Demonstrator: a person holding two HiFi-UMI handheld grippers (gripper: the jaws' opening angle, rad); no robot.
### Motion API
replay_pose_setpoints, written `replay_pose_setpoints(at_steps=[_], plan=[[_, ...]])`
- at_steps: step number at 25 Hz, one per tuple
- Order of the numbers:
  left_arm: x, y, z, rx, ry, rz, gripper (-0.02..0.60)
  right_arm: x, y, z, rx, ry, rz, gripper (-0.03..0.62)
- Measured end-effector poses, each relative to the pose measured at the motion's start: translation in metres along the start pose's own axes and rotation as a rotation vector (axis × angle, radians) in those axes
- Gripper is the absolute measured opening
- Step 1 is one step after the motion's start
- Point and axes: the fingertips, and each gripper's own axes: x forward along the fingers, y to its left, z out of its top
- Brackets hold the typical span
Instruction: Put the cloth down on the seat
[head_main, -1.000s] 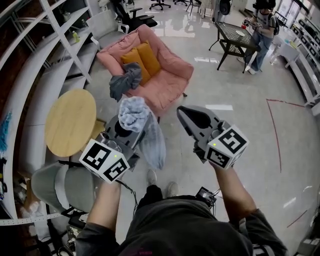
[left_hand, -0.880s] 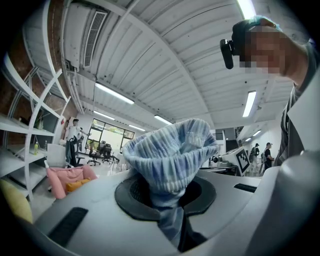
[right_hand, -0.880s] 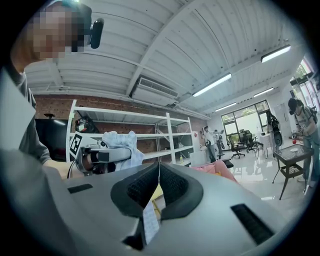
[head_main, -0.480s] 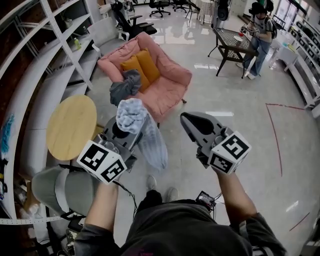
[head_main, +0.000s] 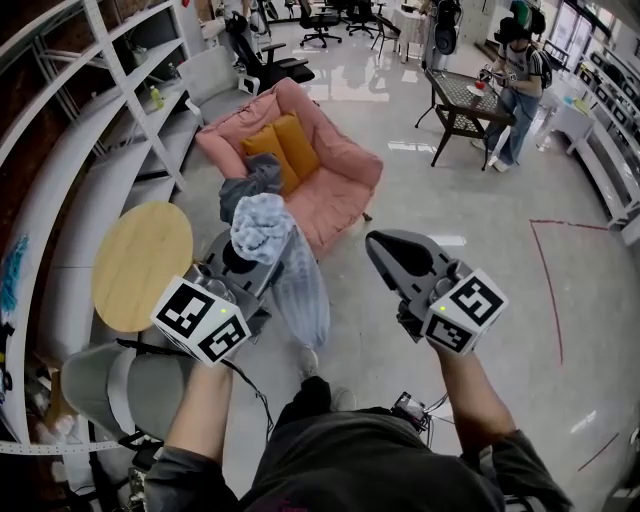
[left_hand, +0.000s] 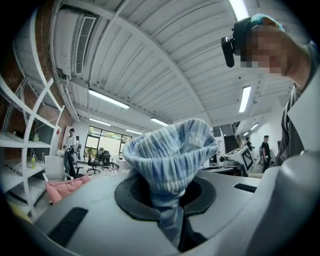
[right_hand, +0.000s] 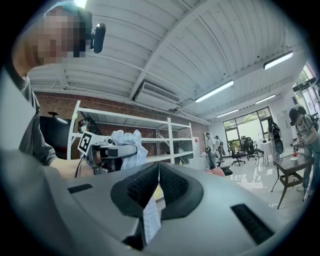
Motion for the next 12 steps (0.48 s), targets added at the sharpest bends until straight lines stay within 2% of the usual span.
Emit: replay_pose_setpoints(at_steps=[12], plan=[[0.050, 0.084, 0.011, -0.005, -0.014, -0.054, 0.072, 0.076, -0.061, -0.003, 0.016, 0.006, -0.026, 0.015]])
